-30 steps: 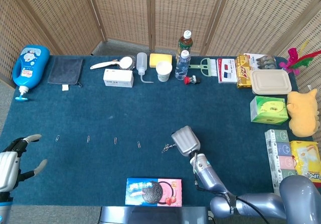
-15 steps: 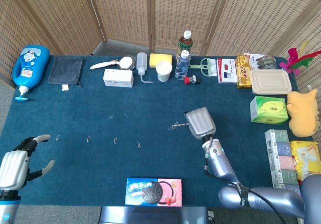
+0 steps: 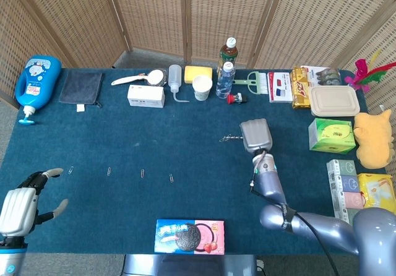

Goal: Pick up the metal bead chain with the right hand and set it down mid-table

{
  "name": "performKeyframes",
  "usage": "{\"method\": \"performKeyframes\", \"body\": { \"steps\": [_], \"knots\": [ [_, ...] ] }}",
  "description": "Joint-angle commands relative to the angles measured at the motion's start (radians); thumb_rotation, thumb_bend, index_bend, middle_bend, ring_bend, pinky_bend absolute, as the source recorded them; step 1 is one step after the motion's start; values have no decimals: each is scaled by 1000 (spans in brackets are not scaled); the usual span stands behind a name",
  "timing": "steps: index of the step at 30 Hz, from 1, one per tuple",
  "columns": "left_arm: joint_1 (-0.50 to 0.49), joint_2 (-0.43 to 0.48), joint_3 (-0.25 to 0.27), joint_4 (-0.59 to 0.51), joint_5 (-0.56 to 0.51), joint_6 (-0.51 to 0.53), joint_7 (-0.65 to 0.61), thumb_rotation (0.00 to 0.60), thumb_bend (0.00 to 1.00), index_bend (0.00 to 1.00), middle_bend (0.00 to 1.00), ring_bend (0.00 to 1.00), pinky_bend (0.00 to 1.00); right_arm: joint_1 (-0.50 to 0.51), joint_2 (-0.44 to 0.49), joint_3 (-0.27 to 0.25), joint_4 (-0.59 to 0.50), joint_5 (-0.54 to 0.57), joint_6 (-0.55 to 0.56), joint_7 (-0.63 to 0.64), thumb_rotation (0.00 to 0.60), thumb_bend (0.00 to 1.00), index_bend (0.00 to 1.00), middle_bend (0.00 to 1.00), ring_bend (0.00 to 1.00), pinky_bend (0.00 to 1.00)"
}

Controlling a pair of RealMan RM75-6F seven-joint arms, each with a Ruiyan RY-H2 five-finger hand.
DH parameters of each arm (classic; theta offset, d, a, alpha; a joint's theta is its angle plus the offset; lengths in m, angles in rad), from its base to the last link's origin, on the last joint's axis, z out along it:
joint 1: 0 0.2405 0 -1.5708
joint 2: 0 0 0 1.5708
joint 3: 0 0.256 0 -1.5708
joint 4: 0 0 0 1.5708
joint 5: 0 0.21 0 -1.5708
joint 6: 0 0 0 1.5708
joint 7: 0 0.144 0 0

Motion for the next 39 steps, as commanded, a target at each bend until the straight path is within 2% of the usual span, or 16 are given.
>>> {"method": "performKeyframes", "body": {
  "steps": [1, 4, 6, 8, 11, 14, 16, 21, 24, 26, 30, 34, 39],
  "knots": [
    [3, 1, 1, 1, -2, 1, -3, 600, 392, 250, 328, 251, 389, 33, -46, 7, 74, 26, -38, 5, 600, 513, 599, 763, 872, 708],
    [5, 1, 5, 2, -3, -1, -5, 600, 393, 250, 328, 251, 389, 49, -65, -5, 123, 34, -58, -5, 599, 513, 558, 730, 828, 700],
    [6, 0, 6, 4, -4, 0, -4, 600, 392, 250, 328, 251, 389, 53, -66, -12, 139, 37, -68, -10, 499, 500, 441, 665, 758, 687],
    [8, 1, 7, 8, -8, -2, -3, 600, 392, 250, 328, 251, 389, 51, -62, -15, 141, 36, -78, -2, 334, 470, 294, 573, 650, 669],
    [11, 4, 5, 15, -18, -1, -3, 600, 392, 250, 328, 251, 389, 40, -38, -27, 129, 32, -83, 9, 281, 447, 176, 447, 517, 652],
    [11, 2, 2, 21, -19, 0, -16, 600, 392, 250, 328, 251, 389, 28, -9, -38, 102, 25, -72, 13, 279, 442, 54, 334, 464, 642],
    [11, 1, 1, 26, -23, -1, -23, 600, 392, 250, 328, 251, 389, 13, 15, -39, 72, 12, -53, 33, 281, 442, 9, 284, 443, 624],
    [14, 1, 3, 38, -31, -4, -36, 600, 392, 250, 328, 251, 389, -85, 122, -40, -90, -114, 25, 211, 287, 442, 0, 231, 356, 498],
    [14, 7, 10, 38, -32, -16, -42, 600, 393, 251, 328, 254, 389, -162, 191, -65, -188, -232, 89, 332, 316, 443, 4, 226, 302, 426],
    [10, 16, 20, 32, -29, -34, -50, 600, 392, 265, 328, 268, 389, -217, 235, -98, -250, -322, 155, 382, 343, 442, 23, 241, 316, 423],
    [5, 25, 39, 22, -7, -54, -58, 600, 393, 290, 328, 290, 389, -321, 300, -174, -346, -465, 275, 444, 345, 442, 66, 274, 373, 429],
    [16, 20, 52, 26, 6, -45, -62, 600, 392, 299, 331, 292, 389, -410, 325, -233, -388, -574, 374, 497, 354, 442, 122, 277, 358, 426],
    [35, 11, 64, 27, 17, -24, -42, 600, 392, 322, 339, 300, 389, -496, 357, -301, -424, -663, 451, 509, 384, 442, 117, 283, 351, 380]
  ]
}}
